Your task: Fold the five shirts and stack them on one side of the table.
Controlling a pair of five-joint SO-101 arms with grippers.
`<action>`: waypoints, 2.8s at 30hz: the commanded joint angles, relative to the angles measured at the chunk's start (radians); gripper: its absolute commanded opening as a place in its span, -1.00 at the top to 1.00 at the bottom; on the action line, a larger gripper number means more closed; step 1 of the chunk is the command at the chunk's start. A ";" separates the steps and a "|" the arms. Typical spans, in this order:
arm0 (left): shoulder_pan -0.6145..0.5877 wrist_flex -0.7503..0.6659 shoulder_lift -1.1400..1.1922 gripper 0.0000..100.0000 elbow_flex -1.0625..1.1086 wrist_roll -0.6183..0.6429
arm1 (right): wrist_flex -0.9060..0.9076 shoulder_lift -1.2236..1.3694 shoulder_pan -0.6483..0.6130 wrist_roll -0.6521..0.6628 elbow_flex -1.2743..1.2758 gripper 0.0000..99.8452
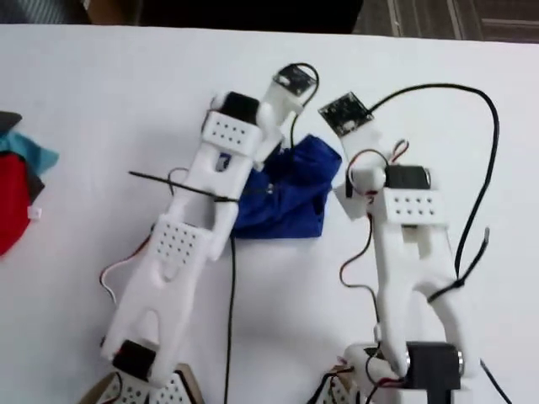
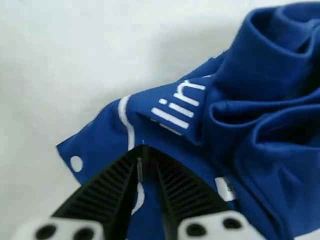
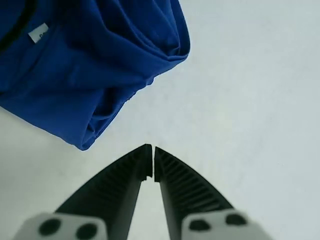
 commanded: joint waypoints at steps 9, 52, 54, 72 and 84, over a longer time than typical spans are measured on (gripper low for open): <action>0.052 -0.146 -0.009 0.94 -0.013 0.008 | 0.013 0.022 0.108 -0.051 -0.014 0.96; -0.520 0.087 -0.008 0.94 -0.162 0.055 | 0.242 0.842 -0.363 -0.133 -1.073 0.96; -0.520 0.087 -0.008 0.94 -0.160 0.055 | 0.239 0.888 -0.371 -0.133 -1.105 0.96; -0.514 0.072 -0.008 0.94 -0.160 0.060 | 0.595 1.072 -0.228 -0.028 -1.369 0.96; -0.517 0.072 -0.006 0.94 -0.159 0.061 | 0.602 0.855 -0.231 0.052 -0.987 0.96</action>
